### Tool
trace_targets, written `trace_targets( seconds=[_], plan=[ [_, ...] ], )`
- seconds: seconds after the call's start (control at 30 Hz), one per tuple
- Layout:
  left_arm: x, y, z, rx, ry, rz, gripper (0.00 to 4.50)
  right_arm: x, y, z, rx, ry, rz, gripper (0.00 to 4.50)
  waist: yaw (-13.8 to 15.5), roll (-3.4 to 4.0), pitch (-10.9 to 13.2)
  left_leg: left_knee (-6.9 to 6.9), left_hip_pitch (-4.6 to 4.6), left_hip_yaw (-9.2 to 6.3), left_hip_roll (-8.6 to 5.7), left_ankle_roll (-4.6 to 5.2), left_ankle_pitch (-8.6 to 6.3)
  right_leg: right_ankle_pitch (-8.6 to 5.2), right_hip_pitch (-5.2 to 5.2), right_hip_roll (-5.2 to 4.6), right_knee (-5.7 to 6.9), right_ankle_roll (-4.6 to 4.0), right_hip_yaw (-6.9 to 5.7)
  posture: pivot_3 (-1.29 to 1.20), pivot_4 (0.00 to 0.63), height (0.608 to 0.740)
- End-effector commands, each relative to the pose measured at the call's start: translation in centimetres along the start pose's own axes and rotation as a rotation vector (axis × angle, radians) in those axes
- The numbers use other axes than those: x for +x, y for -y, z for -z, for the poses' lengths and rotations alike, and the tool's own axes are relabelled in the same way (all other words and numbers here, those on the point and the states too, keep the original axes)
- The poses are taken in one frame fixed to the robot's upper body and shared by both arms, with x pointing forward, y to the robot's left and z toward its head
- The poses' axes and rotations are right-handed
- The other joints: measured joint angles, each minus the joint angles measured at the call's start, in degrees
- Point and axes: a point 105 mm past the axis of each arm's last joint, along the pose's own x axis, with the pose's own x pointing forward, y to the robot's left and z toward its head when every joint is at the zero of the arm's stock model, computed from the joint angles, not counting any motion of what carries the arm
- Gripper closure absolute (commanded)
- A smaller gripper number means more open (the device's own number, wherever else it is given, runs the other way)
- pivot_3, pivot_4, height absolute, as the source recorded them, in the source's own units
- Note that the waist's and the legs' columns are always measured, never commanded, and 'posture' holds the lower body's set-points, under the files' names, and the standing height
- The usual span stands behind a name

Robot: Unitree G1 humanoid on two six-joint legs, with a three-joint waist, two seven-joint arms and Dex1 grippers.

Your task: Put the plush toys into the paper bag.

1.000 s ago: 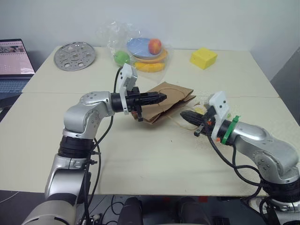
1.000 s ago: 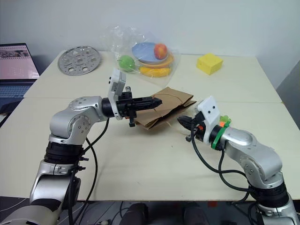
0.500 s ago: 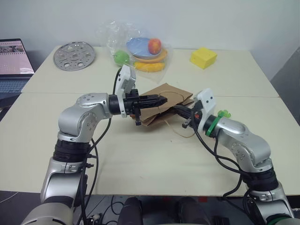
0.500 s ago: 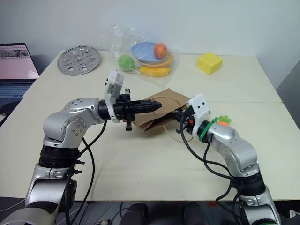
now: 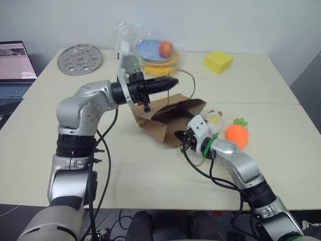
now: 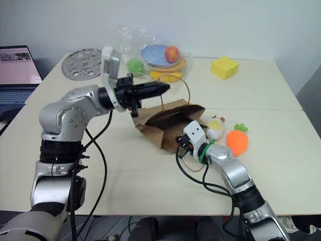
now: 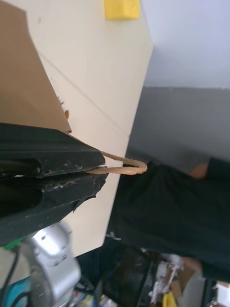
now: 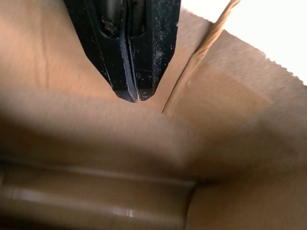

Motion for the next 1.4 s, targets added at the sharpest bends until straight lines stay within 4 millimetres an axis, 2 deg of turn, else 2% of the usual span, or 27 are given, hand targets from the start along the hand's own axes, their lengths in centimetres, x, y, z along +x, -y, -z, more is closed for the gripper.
trace_targets(
  seconds=[0.03,0.23,0.4,0.57,0.67,0.9,1.03,1.17,1.27,1.4],
  plan=[
    [0.0,-0.3,-2.9,0.023,0.106,-0.02,4.5,-0.1,0.0,0.0,-0.007,0.003,0.014,4.46,-0.06,0.0,0.0,0.0,0.0,0.0,-0.01,0.0,0.0,0.0,0.0,0.0,0.0,0.0,0.01,0.0,0.15,0.74],
    [-0.3,-1.2,-4.0,0.017,0.167,-0.066,4.5,0.0,0.2,1.2,0.038,-0.031,0.043,4.46,-0.13,0.0,0.0,-0.02,0.01,0.0,0.0,-0.01,0.0,0.0,-0.01,0.0,0.01,0.0,0.01,0.0,0.15,0.74],
    [-0.6,-1.5,-4.0,0.042,0.151,-0.08,4.5,0.1,0.4,1.2,0.076,-0.021,0.068,4.46,-0.13,0.0,0.0,-0.03,0.0,0.0,0.0,-0.01,0.01,0.0,-0.01,0.0,0.02,0.0,0.0,0.0,0.15,0.74],
    [-0.6,-1.3,-1.0,0.108,0.027,-0.069,4.5,0.4,0.5,0.1,0.117,0.013,0.081,4.46,-0.14,0.01,0.0,-0.04,0.02,0.0,0.0,-0.02,0.01,0.0,-0.01,0.0,0.02,0.0,0.01,0.0,0.15,0.74],
    [-0.5,-1.0,-0.1,0.12,0.0,-0.055,4.5,0.5,0.5,0.1,0.136,-0.001,0.088,4.46,-0.13,0.01,0.0,-0.04,0.01,0.0,0.01,-0.03,0.01,0.0,-0.01,0.0,0.02,0.0,0.0,0.0,0.15,0.74],
    [-0.4,-0.7,-0.4,0.121,0.011,-0.053,4.5,0.4,1.2,0.7,0.17,-0.051,0.133,4.46,-0.14,0.01,0.0,-0.03,0.0,0.0,0.0,-0.02,0.0,0.0,-0.03,0.0,0.04,0.0,0.0,0.0,0.15,0.74],
    [-0.4,-1.6,-2.8,0.107,0.124,-0.109,4.5,0.4,1.5,1.2,0.198,-0.074,0.163,4.46,-0.08,0.01,0.0,0.0,-0.01,0.0,0.0,-0.02,0.01,0.0,0.0,0.0,0.04,0.0,0.0,0.0,0.15,0.74],
    [-0.5,-1.7,-3.8,0.104,0.154,-0.109,4.5,0.4,2.0,2.1,0.18,-0.119,0.201,4.46,-0.1,0.01,0.0,0.01,0.01,0.0,0.0,-0.02,0.01,0.0,0.0,-0.01,0.06,0.0,0.01,0.0,0.15,0.74],
    [-0.5,-1.6,-3.8,0.107,0.15,-0.102,4.5,0.4,1.9,2.2,0.193,-0.117,0.202,4.46,-0.09,0.01,0.0,-0.01,0.04,0.0,0.0,-0.02,0.01,0.0,0.03,-0.01,0.05,0.0,0.0,0.0,0.15,0.74],
    [-0.6,-1.4,-2.3,0.115,0.106,-0.096,4.5,0.3,1.8,1.9,0.21,-0.097,0.208,4.46,-0.11,0.01,0.0,0.0,0.04,0.0,0.0,-0.02,0.01,0.0,0.03,0.0,0.06,0.0,0.01,0.0,0.15,0.74]
  ],
)
